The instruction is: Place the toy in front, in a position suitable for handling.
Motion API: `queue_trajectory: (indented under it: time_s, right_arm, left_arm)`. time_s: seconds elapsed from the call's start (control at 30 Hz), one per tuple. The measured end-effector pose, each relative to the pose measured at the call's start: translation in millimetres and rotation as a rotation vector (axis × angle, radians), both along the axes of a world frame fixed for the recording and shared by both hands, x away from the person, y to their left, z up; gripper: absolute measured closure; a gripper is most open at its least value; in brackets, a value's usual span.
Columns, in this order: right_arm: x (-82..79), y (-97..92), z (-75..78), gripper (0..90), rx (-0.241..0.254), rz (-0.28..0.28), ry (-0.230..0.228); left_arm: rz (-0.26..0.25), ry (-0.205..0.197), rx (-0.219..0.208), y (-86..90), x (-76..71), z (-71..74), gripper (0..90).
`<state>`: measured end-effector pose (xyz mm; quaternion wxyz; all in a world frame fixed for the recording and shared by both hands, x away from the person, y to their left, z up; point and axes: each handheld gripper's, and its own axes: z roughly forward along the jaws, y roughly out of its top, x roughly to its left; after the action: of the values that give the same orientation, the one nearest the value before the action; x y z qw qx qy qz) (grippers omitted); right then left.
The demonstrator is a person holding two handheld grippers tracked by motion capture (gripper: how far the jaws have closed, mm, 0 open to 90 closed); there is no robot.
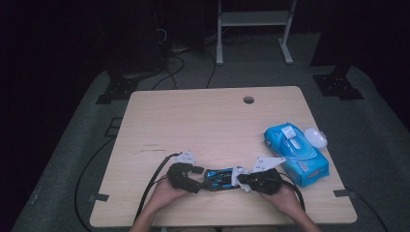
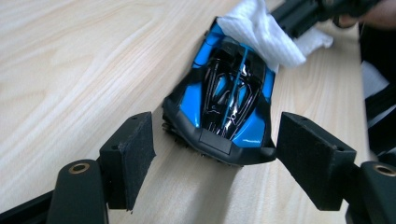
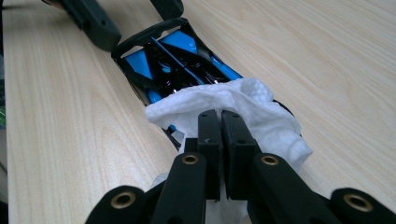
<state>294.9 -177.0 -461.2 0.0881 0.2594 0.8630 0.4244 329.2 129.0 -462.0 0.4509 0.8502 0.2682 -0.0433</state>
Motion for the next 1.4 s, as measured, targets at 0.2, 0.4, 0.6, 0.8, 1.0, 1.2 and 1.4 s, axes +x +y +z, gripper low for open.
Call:
queue_trajectory:
  time_s: [0.2, 0.4, 0.6, 0.8, 1.0, 1.2, 1.4]
  right_arm:
    - [-0.3, -0.2, 0.3, 86.4, -0.005, 0.01, -0.005]
    - [-1.9, -1.9, 0.5, 86.4, -0.008, 0.014, -0.009]
    - [-2.7, -5.0, 0.2, 86.4, -0.005, 0.007, -0.007]
    - [-3.9, -5.2, -0.1, 86.4, 0.0, 0.002, -0.005]
    - [-4.3, -5.2, 1.0, 86.3, -0.007, 0.008, -0.005]
    - [-4.0, -6.8, 4.7, 86.4, -0.002, 0.011, -0.002]
    - [0.4, -11.0, 11.7, 86.4, 0.026, -0.019, -0.014]
  left_arm:
    - [0.031, 0.092, -0.027, -2.4, 2.3, -3.0, 40.9]
    - [0.056, 0.152, -0.001, -10.5, 2.0, -8.1, 44.2]
    - [0.056, 0.157, 0.0, -13.2, 2.7, -7.5, 45.8]
    - [0.064, 0.106, 0.013, -14.7, 2.3, -7.6, 51.3]
    - [0.058, 0.078, 0.017, -14.8, 0.3, -7.0, 52.5]
    - [0.049, 0.028, 0.028, -15.4, -4.2, -5.5, 52.6]
    - [0.047, -0.034, 0.021, -15.7, -10.0, -6.1, 52.6]
